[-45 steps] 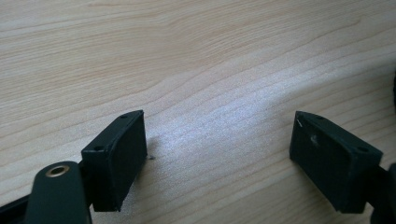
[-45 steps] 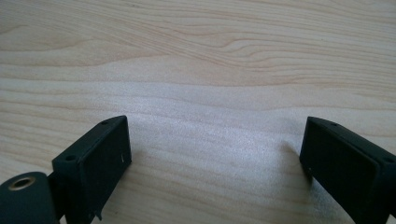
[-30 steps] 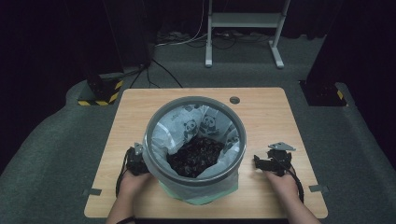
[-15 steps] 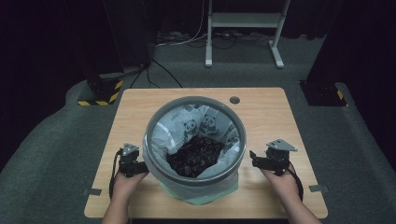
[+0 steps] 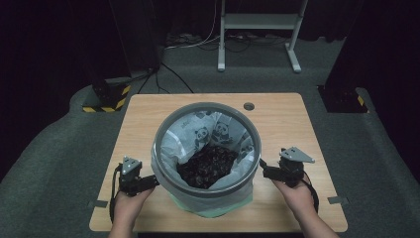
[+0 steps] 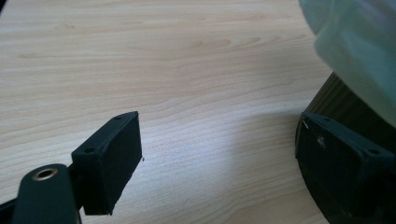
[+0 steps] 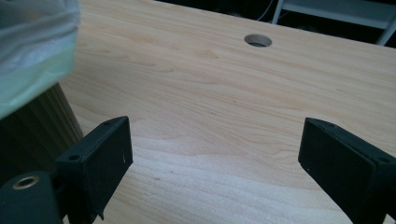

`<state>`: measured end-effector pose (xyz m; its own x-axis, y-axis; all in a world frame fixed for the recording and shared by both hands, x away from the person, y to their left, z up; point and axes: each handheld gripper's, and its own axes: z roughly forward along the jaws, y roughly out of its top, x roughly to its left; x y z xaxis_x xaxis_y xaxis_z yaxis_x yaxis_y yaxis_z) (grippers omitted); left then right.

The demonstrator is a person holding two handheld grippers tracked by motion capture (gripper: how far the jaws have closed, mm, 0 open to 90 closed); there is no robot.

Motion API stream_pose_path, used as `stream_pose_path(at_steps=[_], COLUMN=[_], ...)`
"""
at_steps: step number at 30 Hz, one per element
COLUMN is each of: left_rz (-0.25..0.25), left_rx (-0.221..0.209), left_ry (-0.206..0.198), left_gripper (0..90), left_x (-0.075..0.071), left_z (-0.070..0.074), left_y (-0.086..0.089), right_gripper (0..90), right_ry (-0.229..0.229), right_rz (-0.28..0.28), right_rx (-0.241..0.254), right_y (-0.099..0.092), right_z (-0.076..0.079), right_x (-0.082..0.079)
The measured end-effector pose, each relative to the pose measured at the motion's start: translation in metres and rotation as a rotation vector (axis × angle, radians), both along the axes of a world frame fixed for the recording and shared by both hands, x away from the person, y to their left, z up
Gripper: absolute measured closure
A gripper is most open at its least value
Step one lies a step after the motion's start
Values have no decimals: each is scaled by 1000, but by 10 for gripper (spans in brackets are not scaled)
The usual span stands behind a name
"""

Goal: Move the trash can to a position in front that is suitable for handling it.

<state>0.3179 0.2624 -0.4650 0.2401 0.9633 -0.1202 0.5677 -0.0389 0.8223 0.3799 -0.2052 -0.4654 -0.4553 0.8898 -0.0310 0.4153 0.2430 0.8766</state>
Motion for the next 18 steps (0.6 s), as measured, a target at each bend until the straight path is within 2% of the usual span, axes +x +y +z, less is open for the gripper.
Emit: stream_pose_path(at_steps=[8,12,16,17,18], left_rz=[12,18,3,1,3], left_rx=[19,20,20,40,41], left_ry=[-37,-23,-7,-7,-5], left_gripper=[146,144,146,146,146], left_x=[-14,-16,-17,-17,-17], left_z=[12,15,18,21,22], left_y=[-6,-10,-13,-16,-17], right_gripper=[95,95,95,95,95], right_ry=[-38,-52,-66,-69,-71], right_rz=[20,36,49,58,62], right_rx=[21,29,26,29,28], right_y=[5,9,12,14,15], right_z=[7,11,13,15,16], right_x=[-7,-11,-14,-16,-17])
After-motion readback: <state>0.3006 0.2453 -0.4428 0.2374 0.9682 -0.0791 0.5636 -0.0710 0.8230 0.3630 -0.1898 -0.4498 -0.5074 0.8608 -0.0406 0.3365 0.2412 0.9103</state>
